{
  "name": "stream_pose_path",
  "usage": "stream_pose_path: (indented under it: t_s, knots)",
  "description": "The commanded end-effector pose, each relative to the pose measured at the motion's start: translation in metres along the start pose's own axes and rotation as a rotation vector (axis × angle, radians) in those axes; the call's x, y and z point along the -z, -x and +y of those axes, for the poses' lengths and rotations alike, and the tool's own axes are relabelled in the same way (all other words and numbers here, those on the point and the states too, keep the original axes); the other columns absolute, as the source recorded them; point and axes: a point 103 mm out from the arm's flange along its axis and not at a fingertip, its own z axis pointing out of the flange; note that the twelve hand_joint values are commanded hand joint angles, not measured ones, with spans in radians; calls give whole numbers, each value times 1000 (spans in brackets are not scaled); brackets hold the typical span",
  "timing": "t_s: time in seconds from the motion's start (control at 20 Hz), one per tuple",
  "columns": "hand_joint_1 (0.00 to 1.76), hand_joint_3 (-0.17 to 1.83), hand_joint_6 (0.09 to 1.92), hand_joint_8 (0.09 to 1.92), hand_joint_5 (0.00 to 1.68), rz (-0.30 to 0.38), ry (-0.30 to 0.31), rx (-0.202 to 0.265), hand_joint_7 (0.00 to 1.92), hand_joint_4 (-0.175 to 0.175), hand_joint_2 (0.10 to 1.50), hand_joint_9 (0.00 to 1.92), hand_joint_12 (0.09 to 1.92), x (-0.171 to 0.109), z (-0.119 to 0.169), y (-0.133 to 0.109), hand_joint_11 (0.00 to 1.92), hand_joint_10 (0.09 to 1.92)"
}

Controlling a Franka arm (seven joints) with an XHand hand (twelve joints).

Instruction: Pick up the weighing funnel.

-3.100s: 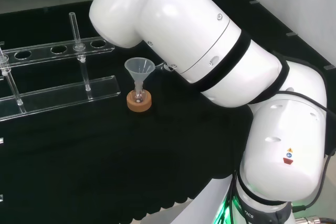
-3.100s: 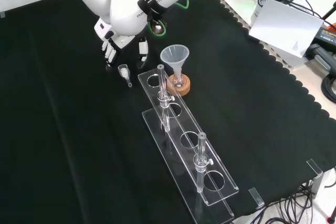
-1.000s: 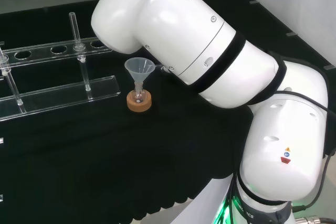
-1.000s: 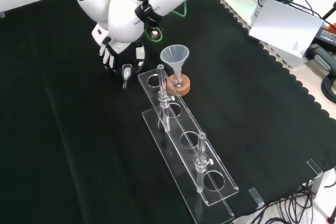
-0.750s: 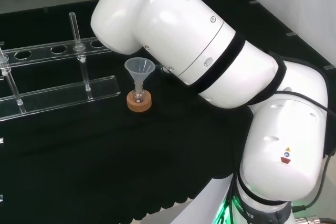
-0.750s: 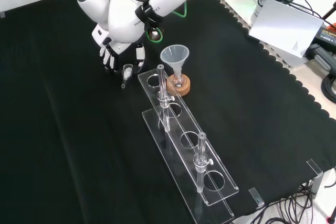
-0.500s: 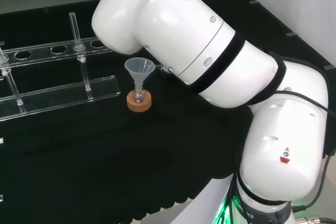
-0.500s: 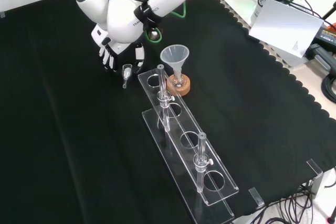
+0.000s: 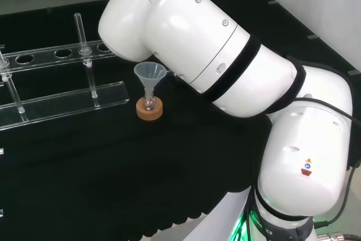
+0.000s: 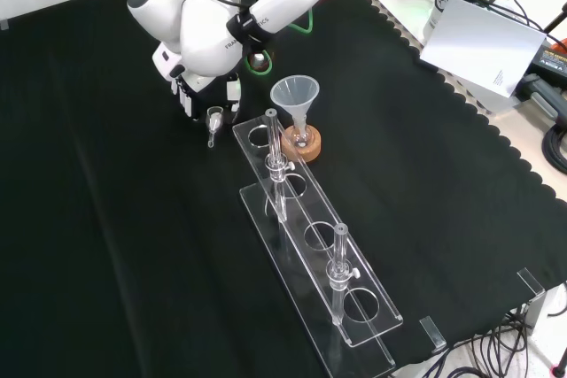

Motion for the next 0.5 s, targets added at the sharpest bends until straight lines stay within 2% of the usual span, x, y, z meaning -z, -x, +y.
stream_pose_path:
  t_s: [0.05, 0.5]
  knots:
    - [1098, 547, 746, 560, 1207, 22, 24, -5, 1044, 175, 744, 1279, 1021, 6, -4, 5, 900, 286]
    - [1106, 547, 684, 534, 1242, 84, 87, -14, 1072, 175, 730, 1332, 946, 34, -18, 21, 996, 197]
